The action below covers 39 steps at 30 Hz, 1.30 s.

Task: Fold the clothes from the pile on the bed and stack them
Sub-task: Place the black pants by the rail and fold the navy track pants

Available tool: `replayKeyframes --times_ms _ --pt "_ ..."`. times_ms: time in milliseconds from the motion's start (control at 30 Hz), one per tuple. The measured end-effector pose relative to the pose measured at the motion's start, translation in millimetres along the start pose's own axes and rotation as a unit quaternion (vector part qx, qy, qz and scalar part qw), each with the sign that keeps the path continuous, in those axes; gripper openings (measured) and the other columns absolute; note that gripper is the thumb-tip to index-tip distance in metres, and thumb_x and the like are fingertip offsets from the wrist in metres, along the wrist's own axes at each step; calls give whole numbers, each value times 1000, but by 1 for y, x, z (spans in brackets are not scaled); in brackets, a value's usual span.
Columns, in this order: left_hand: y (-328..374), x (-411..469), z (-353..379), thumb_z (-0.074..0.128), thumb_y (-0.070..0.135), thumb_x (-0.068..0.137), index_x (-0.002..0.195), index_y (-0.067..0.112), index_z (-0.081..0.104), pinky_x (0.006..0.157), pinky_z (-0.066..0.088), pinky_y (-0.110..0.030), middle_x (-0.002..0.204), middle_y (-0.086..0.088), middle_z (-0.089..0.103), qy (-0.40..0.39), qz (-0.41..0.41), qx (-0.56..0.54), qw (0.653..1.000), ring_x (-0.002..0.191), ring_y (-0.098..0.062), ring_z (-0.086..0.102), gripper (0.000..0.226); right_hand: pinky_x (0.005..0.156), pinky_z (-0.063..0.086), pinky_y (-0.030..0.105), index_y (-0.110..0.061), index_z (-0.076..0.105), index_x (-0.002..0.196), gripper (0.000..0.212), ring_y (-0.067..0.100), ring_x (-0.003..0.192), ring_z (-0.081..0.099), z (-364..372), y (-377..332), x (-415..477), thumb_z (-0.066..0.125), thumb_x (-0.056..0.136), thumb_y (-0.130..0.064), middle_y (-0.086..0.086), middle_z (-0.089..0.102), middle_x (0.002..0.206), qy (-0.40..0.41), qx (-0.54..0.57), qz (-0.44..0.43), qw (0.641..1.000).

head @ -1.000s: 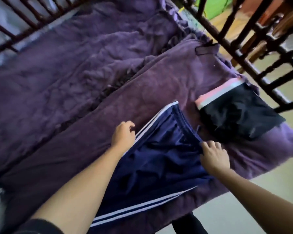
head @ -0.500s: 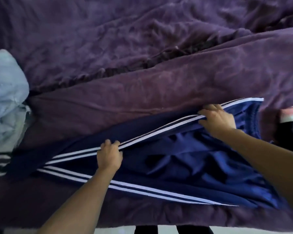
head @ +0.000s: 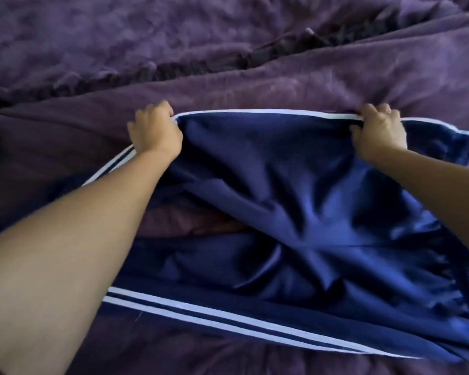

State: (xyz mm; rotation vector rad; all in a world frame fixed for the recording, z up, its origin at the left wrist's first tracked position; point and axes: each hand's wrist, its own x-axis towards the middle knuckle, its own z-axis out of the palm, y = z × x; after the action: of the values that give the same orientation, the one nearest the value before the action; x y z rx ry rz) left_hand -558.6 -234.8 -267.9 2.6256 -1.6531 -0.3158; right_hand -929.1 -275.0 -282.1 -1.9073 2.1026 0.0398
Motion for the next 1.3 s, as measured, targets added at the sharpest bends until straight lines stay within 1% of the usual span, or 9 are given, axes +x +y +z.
replayKeyframes --times_ms 100,233,333,500,700,867,1033,1167,1300 --pt "-17 -13 18 60 14 86 126 15 48 97 36 -49 129 -16 48 -98 15 59 993 120 -37 44 42 102 33 50 -10 35 143 57 45 127 32 11 1 -8 57 90 -12 28 36 137 -42 12 -22 999" --pt "-76 -47 4 64 8 80 129 14 46 90 38 -50 123 -17 47 -30 43 43 998 113 -39 44 53 106 32 54 -14 26 148 75 34 145 10 -11 -21 -33 65 85 -19 16 21 154 -45 -4 -33 998" --pt "-137 -77 -11 68 12 77 127 14 48 86 39 -49 118 -17 49 -51 28 79 995 109 -38 45 54 96 40 54 -11 42 138 61 36 136 28 -19 -71 -70 65 82 -17 18 37 144 13 14 -91 996" --pt "-233 -119 -18 69 24 80 130 19 50 90 38 -43 126 -9 49 -84 49 133 986 115 -31 46 54 85 49 43 -17 68 111 27 34 105 59 6 -192 -140 63 85 -20 11 65 111 -68 61 -164 982" --pt "-332 -108 -38 59 17 88 105 14 68 85 39 -42 105 -6 62 -76 78 88 990 99 -29 55 19 74 48 41 -32 36 142 65 36 101 61 68 -339 -158 62 84 -25 3 36 144 -124 -14 -207 970" --pt "-362 -31 -106 66 13 78 88 15 71 61 47 -37 72 -13 69 25 102 -58 993 68 -37 64 11 76 45 40 -26 69 104 21 41 95 60 86 -400 -144 54 89 -28 15 64 113 -90 1 -107 990" --pt "-364 82 -144 58 13 87 110 16 63 80 46 -44 104 -16 67 74 98 -49 991 98 -40 59 24 72 43 38 -15 67 98 21 44 94 60 50 -440 -93 50 89 -23 22 67 102 2 86 -60 994" --pt "-379 93 -142 58 10 84 114 10 58 90 40 -49 116 -19 53 125 69 -18 990 108 -40 49 31 72 46 41 -16 65 104 19 40 92 61 45 -457 -103 54 89 -20 14 68 102 59 95 -153 982" --pt "-402 28 -105 67 17 77 106 12 63 84 42 -49 114 -15 54 115 174 -2 978 106 -37 50 30 66 51 44 -12 68 103 23 36 90 63 79 -454 -164 67 83 -23 13 65 99 10 63 -283 957"
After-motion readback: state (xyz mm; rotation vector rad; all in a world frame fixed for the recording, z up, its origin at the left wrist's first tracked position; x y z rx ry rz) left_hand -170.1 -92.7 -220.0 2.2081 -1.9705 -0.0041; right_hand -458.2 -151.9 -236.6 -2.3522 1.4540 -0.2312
